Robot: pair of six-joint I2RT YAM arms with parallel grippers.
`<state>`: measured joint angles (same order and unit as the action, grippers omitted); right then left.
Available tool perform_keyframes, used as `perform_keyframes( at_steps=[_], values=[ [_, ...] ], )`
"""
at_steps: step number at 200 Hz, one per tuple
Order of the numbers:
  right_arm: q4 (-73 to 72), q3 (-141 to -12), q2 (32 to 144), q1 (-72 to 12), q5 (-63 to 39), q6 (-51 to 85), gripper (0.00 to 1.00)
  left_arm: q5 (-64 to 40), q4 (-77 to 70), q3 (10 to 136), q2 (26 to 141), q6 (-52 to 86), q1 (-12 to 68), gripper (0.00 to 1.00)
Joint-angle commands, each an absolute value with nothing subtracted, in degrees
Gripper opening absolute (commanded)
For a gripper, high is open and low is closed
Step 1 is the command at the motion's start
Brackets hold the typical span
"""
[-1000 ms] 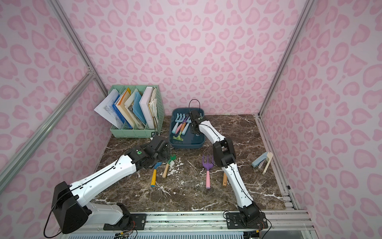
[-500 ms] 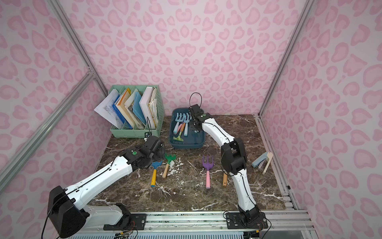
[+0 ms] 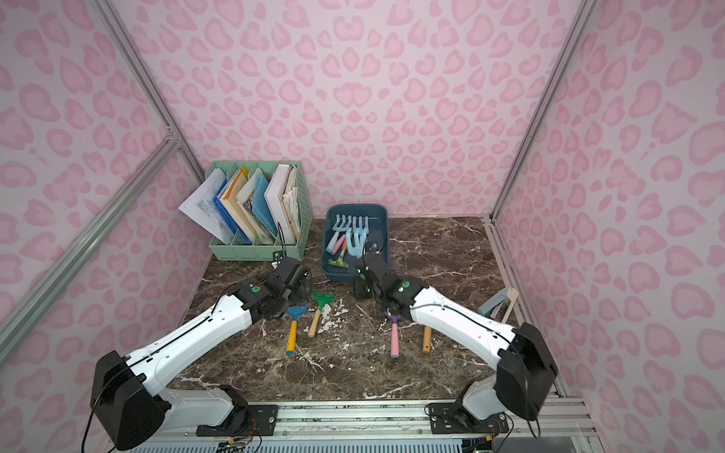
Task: Take the hand rake out of the storage box
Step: Place the rake at the center of the board.
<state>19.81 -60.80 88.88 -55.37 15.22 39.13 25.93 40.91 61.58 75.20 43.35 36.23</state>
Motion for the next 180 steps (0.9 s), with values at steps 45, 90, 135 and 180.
perform_keyframes(
  at_steps=[45,90,135,180],
  values=[
    [15.0,-45.4,90.1,-71.5,21.6,61.9,0.0,23.6,38.7,59.6,73.4,42.9,36.0,0.88],
    [13.3,-44.0,94.1,-70.0,20.2,63.0,0.0,22.8,37.8,58.6,72.0,42.9,36.0,0.89],
    [10.5,-41.0,95.1,-66.8,17.6,63.2,0.0,20.6,36.4,58.6,75.6,43.3,36.1,0.89],
    [10.3,-41.5,98.1,-65.3,16.5,62.5,0.01,17.7,33.6,57.6,80.7,44.1,36.9,0.87]
  ],
)
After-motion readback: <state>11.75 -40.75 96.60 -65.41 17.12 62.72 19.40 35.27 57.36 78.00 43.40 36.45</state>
